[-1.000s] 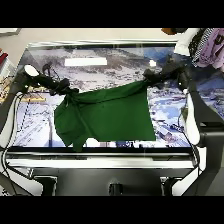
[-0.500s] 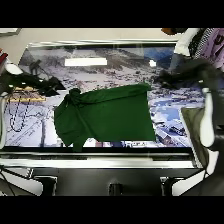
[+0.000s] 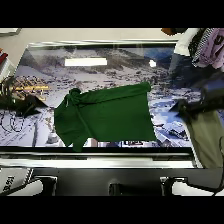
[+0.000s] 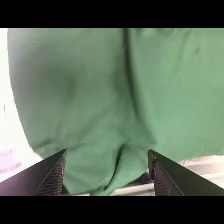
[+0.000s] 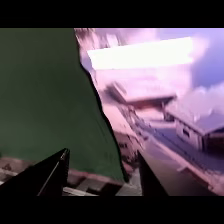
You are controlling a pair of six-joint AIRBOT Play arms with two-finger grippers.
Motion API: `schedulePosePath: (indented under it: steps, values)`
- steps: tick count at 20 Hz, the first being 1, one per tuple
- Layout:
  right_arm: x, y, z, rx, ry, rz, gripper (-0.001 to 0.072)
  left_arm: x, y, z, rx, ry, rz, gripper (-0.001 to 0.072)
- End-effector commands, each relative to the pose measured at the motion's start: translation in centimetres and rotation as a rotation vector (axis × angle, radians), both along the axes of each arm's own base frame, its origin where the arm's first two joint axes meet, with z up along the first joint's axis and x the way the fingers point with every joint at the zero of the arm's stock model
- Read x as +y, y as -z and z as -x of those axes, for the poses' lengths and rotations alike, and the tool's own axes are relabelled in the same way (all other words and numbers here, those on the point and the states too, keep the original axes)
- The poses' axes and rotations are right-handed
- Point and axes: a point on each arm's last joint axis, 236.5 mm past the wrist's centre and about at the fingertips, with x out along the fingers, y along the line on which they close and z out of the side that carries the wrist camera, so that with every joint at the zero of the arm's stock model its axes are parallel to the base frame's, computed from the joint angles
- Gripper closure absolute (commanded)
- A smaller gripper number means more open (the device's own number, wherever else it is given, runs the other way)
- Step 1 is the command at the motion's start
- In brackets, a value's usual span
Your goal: Fold the clothes and pants, and hang the long-sleeved shirts on hangers.
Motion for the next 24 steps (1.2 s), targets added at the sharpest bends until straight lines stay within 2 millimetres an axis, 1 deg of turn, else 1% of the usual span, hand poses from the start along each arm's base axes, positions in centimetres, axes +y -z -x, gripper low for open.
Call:
schedulePosePath:
  steps: [1, 3, 5, 8, 11, 12, 14, 15, 16, 17, 18, 20, 21, 22, 24]
  values:
    - [3.2, 5.3, 6.2, 0.111, 0.0, -0.09, 0.0232, -0.8, 2.4, 3.9, 0.034, -0.026, 0.01, 0.0138]
    - [4.1, 6.9, 7.5, 0.12, 0.006, -0.11, 0.0233, -1.0, 3.4, 4.6, 0.06, -0.031, 0.02, 0.0137]
    - [4.6, 7.8, 8.0, 0.118, 0.014, -0.12, 0.0232, -0.9, 3.7, 4.5, 0.054, -0.043, 0.015, 0.0137]
    - [5.0, 8.3, 8.3, 0.116, 0.026, -0.131, 0.0232, -0.4, 3.7, 3.7, 0.027, -0.066, -0.001, 0.0137]
    - [5.5, 8.3, 7.7, 0.097, 0.059, -0.157, 0.0232, -0.3, 3.7, 3.5, 0.024, -0.073, -0.003, 0.0137]
    - [6.0, 8.4, 7.9, 0.104, 0.048, -0.158, 0.0233, -0.3, 3.7, 3.5, 0.029, -0.08, 0.0, 0.0137]
    - [7.7, 8.9, 8.7, 0.124, -0.029, -0.14, 0.0233, -0.3, 3.7, 3.5, 0.032, -0.089, 0.001, 0.0136]
    - [8.4, 9.3, 8.7, 0.125, -0.056, -0.118, 0.0233, -0.3, 3.7, 3.5, 0.032, -0.089, 0.001, 0.0136]
    - [8.8, 9.5, 8.6, 0.124, -0.063, -0.1, 0.0255, -0.1, 3.8, 3.6, 0.034, -0.094, 0.002, 0.0137]
    - [9.1, 9.7, 8.4, 0.122, -0.061, -0.09, 0.0391, 0.1, 3.9, 3.8, 0.037, -0.106, 0.003, 0.0137]
    - [9.1, 9.7, 8.2, 0.122, -0.047, -0.085, 0.0494, 0.6, 4.3, 4.3, 0.041, -0.129, 0.004, 0.0136]
    - [9.2, 9.5, 8.2, 0.12, -0.051, -0.091, 0.0657, 1.9, 5.6, 6.0, 0.044, -0.191, 0.0, 0.0137]
    - [9.3, 9.3, 8.3, 0.12, -0.056, -0.094, 0.0682, 2.4, 6.6, 7.1, 0.056, -0.23, 0.003, 0.0137]
    - [9.3, 9.0, 8.3, 0.114, -0.06, -0.095, 0.0682, 2.4, 7.8, 8.3, 0.07, -0.248, 0.012, 0.0137]
    - [9.2, 8.3, 8.0, 0.088, -0.06, -0.086, 0.0682, 1.5, 9.9, 10.0, 0.11, -0.256, 0.05, 0.0137]
